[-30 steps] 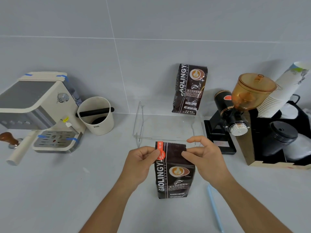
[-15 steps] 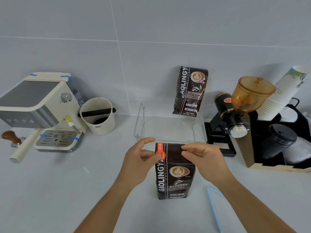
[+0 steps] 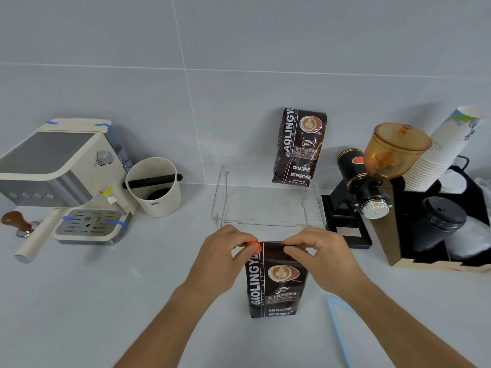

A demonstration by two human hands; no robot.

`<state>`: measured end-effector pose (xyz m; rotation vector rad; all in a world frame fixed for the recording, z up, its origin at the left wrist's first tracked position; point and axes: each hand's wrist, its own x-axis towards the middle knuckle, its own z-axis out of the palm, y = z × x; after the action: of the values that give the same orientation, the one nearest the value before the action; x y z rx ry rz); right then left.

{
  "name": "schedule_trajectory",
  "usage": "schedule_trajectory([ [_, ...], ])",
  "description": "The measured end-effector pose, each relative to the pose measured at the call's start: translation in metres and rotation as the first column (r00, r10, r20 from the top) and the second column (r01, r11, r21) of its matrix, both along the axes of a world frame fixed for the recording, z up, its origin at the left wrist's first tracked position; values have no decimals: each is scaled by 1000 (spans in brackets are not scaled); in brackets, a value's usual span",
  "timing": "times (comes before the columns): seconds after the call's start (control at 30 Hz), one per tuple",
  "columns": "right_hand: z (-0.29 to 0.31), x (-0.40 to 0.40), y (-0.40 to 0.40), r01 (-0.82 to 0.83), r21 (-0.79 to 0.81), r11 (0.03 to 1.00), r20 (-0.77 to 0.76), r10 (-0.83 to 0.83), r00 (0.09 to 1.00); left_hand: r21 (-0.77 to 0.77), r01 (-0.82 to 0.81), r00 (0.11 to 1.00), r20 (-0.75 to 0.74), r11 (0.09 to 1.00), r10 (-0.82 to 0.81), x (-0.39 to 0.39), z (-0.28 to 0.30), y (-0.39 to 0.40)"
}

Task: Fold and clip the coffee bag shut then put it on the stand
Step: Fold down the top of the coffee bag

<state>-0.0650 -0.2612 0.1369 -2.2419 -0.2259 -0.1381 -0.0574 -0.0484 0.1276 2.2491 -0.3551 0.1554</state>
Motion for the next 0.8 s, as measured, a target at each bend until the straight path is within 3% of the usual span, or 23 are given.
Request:
schedule_trajectory([
  [0.1,3,1,-3,-40,4,999,16,40,999,27,56,998,-12,998,-55,3,0,2],
  [0.2,2,-1,-5,-51,24,998,-24,52,998,-70,72,989,-126,995,-80,4,2,3],
  [0.6,0,-3,13,198,366,909,-378,-49,924,-426,-22,934,-333,905,-134,5,-18,6],
  [0.7,-2,1,16,290,430,855,-439,-82,895,-372,20,935,-322,928,-149,2,-22,7],
  [0.8,-2,6,16,337,442,832,-521,-68,851,-216,112,941,-292,970,-174,2,-26,7],
])
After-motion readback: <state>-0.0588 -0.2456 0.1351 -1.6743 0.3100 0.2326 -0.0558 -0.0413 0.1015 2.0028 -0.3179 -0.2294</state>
